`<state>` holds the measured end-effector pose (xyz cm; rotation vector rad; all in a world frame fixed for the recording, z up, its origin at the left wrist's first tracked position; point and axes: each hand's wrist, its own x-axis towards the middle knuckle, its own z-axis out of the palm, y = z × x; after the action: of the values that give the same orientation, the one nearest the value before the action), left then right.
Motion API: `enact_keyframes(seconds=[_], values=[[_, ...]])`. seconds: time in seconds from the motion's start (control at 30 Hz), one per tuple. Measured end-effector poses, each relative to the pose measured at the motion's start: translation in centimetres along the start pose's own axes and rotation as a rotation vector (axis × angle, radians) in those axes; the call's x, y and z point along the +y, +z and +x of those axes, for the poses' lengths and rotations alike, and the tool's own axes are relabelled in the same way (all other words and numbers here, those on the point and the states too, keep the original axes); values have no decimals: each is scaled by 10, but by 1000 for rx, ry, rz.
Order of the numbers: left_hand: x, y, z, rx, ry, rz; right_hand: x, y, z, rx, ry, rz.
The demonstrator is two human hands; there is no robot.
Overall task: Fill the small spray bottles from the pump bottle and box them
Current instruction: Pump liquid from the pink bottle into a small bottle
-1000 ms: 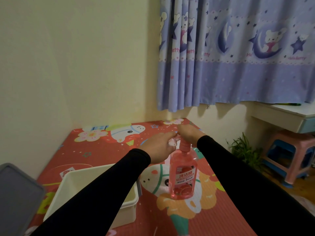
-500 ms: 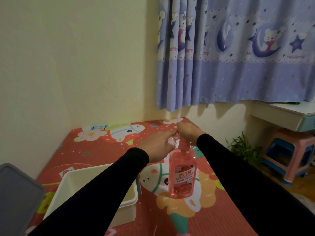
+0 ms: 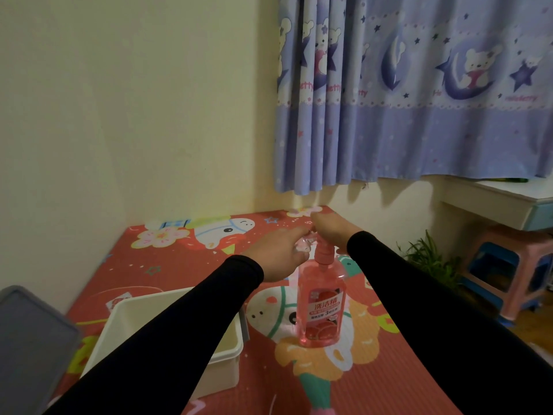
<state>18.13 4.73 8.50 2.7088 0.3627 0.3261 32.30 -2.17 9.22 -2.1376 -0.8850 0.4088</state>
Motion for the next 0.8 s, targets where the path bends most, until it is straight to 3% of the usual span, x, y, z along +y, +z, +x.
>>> enact_keyframes(seconds=[0.8], values=[[-7,6,2,-27,-31,23,3,5,-2,-44,1,-4]])
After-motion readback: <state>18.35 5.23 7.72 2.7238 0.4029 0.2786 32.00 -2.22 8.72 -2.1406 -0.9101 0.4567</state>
